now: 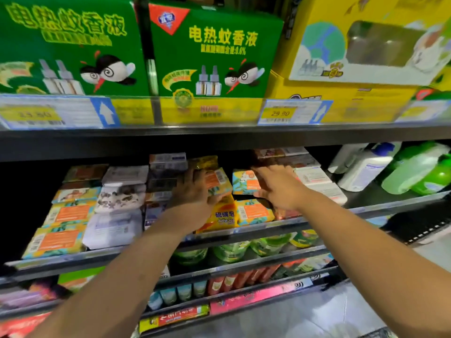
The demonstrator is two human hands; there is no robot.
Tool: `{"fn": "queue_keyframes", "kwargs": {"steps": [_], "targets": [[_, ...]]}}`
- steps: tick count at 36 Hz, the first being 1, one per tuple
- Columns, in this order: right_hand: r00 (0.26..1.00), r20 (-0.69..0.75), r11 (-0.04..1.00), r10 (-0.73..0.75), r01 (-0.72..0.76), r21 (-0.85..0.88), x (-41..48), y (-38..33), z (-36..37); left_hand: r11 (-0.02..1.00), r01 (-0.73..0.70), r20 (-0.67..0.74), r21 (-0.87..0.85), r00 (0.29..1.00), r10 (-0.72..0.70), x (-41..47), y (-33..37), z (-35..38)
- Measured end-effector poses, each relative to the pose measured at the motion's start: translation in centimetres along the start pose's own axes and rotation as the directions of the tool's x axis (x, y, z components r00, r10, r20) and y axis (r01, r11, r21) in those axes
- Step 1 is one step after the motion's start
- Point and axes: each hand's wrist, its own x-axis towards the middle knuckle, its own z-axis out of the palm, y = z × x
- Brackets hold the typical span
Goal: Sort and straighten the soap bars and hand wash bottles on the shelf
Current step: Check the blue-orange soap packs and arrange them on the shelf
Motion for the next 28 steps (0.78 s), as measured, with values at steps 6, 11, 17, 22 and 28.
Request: {"fn": "queue_keyframes", "kwargs": {"steps": [6,11,17,22,28], "targets": [[0.99,0.131,0.993,-0.051,0.036,0.111,2.0,0.2,1.1,0.997,-0.008,0.04,0.075,0.999,0.005,0.3,-0.2,1.9],[0.964,0.25,0.988,-0.093,0.059,0.14,3.3,0.9,0.9,0.999,-0.02,0.031,0.038,0.999,0.019,0.5,-0.3,1.8],[0.946,0.317,0.995,-0.07,0.043,0.09,2.8,1.2,0.6,1.0,-0.015,0.063,-0.008,0.998,0.015,0.8,-0.3,1.7],[0.967,0.255,1.0,-0.02,0.024,-0.012,0.9,1.1,0.5,0.999,-0.029,0.089,0.021,0.996,0.027,1.3,-0.1,0.2],[0.98,0.151,0.991,0.131,-0.134,0.014,-1.1,2.9,2.0,0.98,-0.139,0.0,0.144,0.99,0.141,3.6,-0.2,0.1]]}}
